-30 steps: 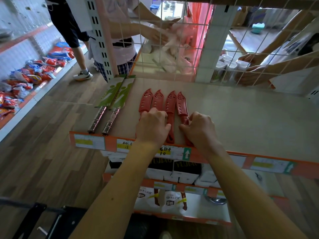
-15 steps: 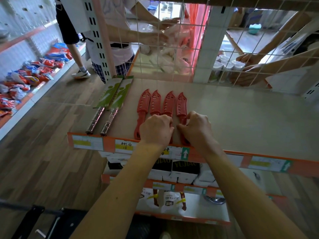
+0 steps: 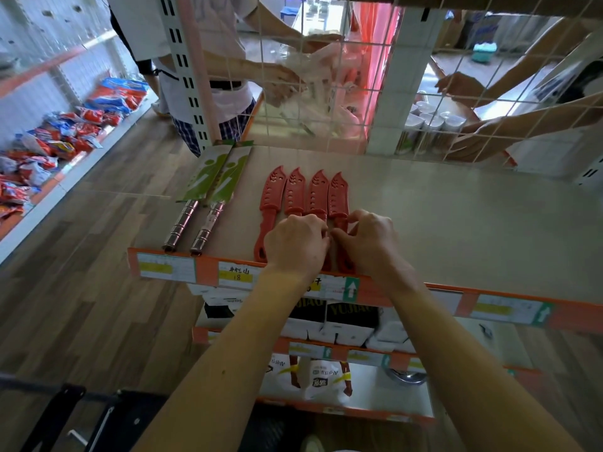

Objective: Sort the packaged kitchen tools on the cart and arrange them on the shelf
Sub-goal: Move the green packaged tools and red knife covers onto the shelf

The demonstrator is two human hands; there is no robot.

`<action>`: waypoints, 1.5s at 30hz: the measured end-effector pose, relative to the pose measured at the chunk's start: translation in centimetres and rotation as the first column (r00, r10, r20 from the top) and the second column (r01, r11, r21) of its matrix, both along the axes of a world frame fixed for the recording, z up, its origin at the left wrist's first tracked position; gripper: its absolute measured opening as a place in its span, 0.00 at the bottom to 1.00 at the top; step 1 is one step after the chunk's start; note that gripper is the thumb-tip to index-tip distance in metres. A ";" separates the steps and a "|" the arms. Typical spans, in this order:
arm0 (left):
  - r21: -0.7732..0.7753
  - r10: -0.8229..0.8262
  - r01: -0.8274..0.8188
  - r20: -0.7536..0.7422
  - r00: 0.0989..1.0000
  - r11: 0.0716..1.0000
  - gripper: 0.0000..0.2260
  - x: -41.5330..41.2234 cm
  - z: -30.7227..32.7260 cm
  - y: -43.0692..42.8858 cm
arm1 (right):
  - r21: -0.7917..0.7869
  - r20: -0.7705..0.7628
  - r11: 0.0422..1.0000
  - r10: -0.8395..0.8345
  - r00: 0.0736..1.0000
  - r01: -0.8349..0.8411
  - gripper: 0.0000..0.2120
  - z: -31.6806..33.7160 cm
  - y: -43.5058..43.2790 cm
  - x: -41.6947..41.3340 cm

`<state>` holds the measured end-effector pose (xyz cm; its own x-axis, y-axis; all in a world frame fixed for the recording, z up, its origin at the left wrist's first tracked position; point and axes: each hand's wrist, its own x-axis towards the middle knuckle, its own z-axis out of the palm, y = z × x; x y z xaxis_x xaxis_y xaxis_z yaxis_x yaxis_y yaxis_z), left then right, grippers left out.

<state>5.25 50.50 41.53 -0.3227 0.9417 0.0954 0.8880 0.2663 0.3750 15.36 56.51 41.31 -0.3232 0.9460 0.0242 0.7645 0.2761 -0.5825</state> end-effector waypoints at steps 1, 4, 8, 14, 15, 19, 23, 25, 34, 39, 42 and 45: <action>-0.003 0.000 0.000 -0.001 1.000 1.000 0.12 0.0 0.1 -0.1 | 0.004 0.005 1.000 0.001 1.000 -0.001 0.16 0.0 0.0 0.1; -0.026 0.008 -0.008 -0.012 1.000 1.000 0.12 -0.1 0.3 -0.2 | 0.000 0.011 1.000 0.007 1.000 -0.007 0.15 0.0 0.0 0.2; -0.071 0.006 -0.007 -0.018 1.000 0.997 0.13 -0.3 0.4 -0.4 | 0.005 0.021 1.000 0.016 1.000 -0.016 0.14 0.2 -0.3 0.3; -0.120 -0.017 0.015 -0.013 1.000 0.993 0.16 -0.6 1.5 -1.5 | 0.076 0.080 0.997 0.029 0.996 -0.035 0.13 0.8 -1.8 0.8; -0.135 -0.015 0.011 -0.031 0.999 0.991 0.17 -0.8 1.7 -1.8 | 0.084 0.093 0.996 0.024 0.995 -0.032 0.13 0.9 -2.2 0.8; -0.159 -0.022 0.007 -0.096 0.995 0.987 0.19 -1.2 1.8 -4.0 | 0.102 0.170 0.995 0.000 0.986 -0.018 0.15 1.5 -4.3 0.3; -0.044 -0.047 0.042 -0.118 0.992 0.998 0.19 -1.6 1.3 -7.1 | 0.119 0.219 0.992 0.001 0.976 -0.028 0.15 1.3 -7.4 -0.1; -0.009 -0.054 0.053 -0.117 0.992 0.999 0.21 -1.7 1.1 -8.9 | 0.155 0.209 0.987 0.008 0.978 -0.041 0.14 1.0 -9.4 -0.2; -0.069 -0.117 0.106 -0.177 0.977 0.992 0.27 -2.3 -3.3 -18.4 | 0.117 0.183 0.993 0.007 0.983 -0.028 0.20 -3.4 -20.5 -0.8; -0.072 -0.141 0.134 -0.104 0.985 0.988 0.26 -2.0 -8.9 -23.5 | 0.004 0.183 0.999 0.042 0.982 -0.044 0.19 -8.6 -26.5 -0.3; -0.124 -0.148 0.138 -0.078 0.986 0.983 0.27 -2.0 -12.9 -27.0 | -0.106 0.220 0.993 0.078 0.972 -0.055 0.18 -12.5 -30.0 0.6; -0.103 -0.093 0.091 -0.020 0.995 0.991 0.25 -1.8 -15.9 -30.1 | -0.154 0.195 0.988 0.048 0.980 -0.017 0.19 -15.2 -32.8 1.4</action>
<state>3.48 20.44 25.65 -0.2331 0.9724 0.0043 0.9192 0.2189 0.3273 16.72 23.71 26.07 -0.3377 0.9227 -0.1857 0.8607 0.2228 -0.4578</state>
